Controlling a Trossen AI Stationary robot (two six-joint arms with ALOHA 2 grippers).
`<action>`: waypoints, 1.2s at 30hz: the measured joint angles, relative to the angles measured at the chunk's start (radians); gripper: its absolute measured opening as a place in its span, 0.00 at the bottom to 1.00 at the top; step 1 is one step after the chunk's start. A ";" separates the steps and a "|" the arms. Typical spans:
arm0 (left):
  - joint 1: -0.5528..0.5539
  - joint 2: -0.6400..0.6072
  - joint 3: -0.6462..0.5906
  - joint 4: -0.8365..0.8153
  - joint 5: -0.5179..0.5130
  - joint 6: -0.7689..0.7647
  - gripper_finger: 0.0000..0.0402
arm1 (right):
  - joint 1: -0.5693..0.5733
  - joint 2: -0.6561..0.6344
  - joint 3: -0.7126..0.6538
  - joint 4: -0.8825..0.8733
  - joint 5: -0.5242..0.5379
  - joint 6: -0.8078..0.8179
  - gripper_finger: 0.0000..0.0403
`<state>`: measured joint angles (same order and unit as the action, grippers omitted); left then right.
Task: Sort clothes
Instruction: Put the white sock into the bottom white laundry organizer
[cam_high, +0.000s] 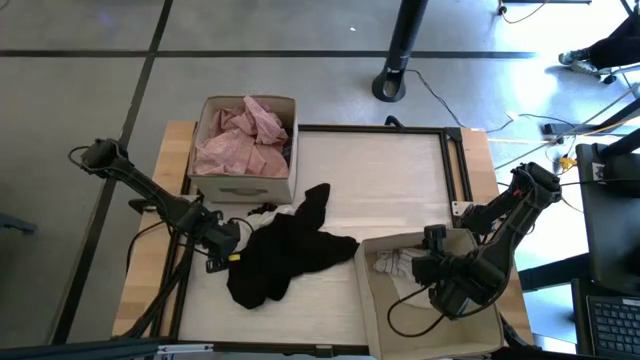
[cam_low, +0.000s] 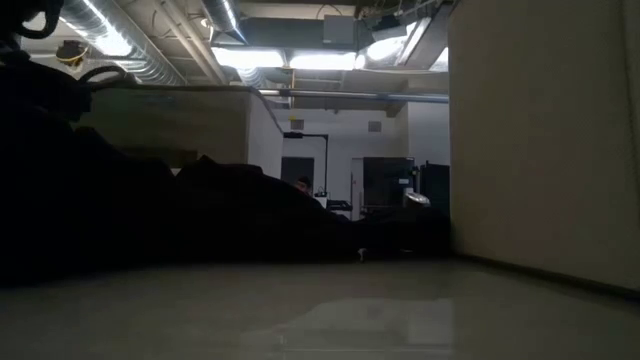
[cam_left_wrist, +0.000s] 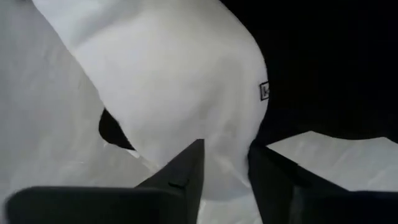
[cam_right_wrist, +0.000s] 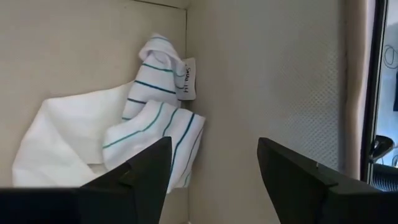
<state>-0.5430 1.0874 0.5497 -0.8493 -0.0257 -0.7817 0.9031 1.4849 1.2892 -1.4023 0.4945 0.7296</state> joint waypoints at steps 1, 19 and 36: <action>0.000 0.000 0.000 0.004 0.003 0.000 0.23 | 0.000 0.000 0.000 0.001 -0.001 -0.005 0.59; 0.000 -0.066 0.352 -0.283 -0.213 0.052 0.01 | -0.033 -0.001 0.198 0.393 0.291 -0.584 0.59; 0.009 -0.141 0.497 0.188 -0.371 0.592 0.02 | -0.455 0.167 0.198 1.124 0.138 -1.407 0.59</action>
<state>-0.5339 0.9461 1.0462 -0.6613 -0.3971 -0.1896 0.4480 1.6514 1.4868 -0.2782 0.6327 -0.6775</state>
